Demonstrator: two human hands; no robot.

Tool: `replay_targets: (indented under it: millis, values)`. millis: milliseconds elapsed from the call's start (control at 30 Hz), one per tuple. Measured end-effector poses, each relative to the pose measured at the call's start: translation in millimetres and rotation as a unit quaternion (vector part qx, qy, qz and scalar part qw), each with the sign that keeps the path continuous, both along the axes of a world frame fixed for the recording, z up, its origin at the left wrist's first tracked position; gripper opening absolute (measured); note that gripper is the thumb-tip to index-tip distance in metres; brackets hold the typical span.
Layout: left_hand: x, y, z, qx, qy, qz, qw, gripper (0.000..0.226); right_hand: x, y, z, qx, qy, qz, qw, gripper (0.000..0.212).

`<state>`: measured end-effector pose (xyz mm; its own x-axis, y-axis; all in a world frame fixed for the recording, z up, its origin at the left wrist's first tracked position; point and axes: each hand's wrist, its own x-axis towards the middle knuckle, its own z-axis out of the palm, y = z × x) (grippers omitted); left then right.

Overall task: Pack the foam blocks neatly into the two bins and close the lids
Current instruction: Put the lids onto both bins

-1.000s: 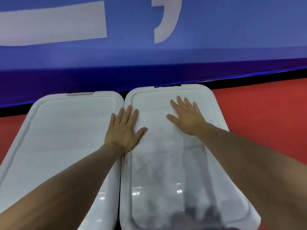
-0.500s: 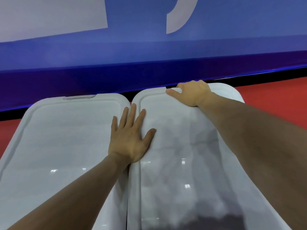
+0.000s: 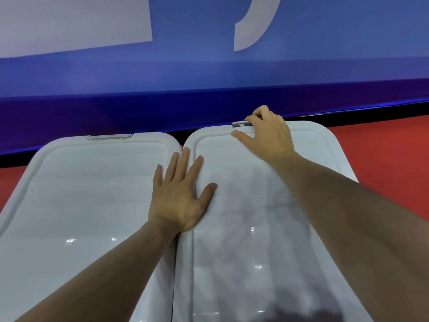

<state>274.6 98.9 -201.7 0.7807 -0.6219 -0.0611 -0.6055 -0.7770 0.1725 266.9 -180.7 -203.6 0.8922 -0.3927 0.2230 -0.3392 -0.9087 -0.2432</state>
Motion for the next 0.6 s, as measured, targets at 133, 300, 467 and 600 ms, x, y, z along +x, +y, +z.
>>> replay_targets:
  millis: [133, 300, 467, 600]
  values:
    - [-0.4, -0.5, 0.2, -0.003, -0.001, 0.002, 1.000, 0.076, 0.2, 1.3, -0.2, -0.023, -0.002, -0.001, 1.000, 0.064]
    - [0.5, -0.5, -1.1, -0.006, 0.000, 0.003, 1.000, 0.075, 1.1, 2.4, 1.8, -0.019, 0.007, -0.007, 1.000, 0.064]
    - [0.8, 0.1, -1.7, -0.004, -0.001, 0.003, 1.000, 0.075, 1.6, 3.9, 2.0, -0.039, 0.001, -0.018, 0.999, 0.060]
    - [0.5, 0.5, -2.3, -0.006, -0.005, 0.002, 1.000, 0.074, 1.7, 4.6, 0.7, -0.049, -0.010, -0.008, 0.999, 0.055]
